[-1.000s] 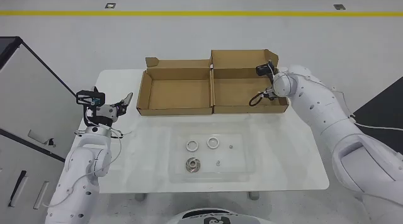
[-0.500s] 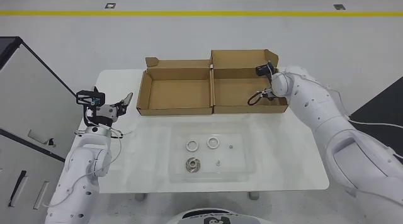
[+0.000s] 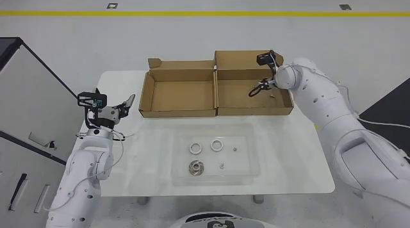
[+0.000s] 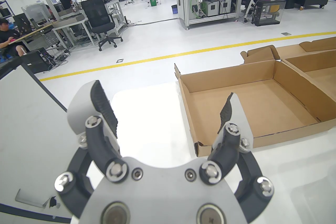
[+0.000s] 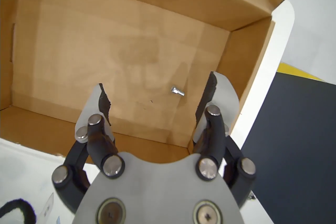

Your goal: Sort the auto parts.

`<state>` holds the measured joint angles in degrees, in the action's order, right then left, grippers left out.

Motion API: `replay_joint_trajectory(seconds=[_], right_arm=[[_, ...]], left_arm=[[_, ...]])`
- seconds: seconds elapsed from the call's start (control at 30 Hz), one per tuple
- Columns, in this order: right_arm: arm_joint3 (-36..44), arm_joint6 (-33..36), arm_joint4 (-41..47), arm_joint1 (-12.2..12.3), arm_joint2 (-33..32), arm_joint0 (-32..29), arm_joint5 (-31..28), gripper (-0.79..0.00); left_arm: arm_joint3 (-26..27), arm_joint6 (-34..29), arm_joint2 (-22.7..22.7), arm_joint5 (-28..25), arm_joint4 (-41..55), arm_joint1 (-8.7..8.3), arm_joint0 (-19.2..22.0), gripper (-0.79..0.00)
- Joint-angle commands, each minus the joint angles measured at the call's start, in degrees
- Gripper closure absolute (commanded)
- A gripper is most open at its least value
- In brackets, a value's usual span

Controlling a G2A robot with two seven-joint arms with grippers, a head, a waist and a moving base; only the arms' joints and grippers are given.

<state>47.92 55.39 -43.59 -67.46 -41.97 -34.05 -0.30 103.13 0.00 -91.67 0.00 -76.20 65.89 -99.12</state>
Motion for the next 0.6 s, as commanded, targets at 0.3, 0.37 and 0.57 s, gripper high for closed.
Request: replay_joint_trajectory(seconds=[0.3,0.37,0.57], right_arm=[[29.10,10.47,-1.44,7.49,-16.32,-10.85,-4.32,-0.785],[36.29,13.77,0.10,8.91,-20.62,-14.73,-5.75,-0.785],[53.40,22.76,6.30,11.75,-30.65,-24.95,-10.68,-0.785]], left_arm=[[0.00,0.00,0.00,0.00,0.00,0.00,0.00,-0.785],[0.00,0.00,0.00,0.00,0.00,0.00,0.00,-0.785],[0.00,0.00,0.00,0.00,0.00,0.00,0.00,-0.785]])
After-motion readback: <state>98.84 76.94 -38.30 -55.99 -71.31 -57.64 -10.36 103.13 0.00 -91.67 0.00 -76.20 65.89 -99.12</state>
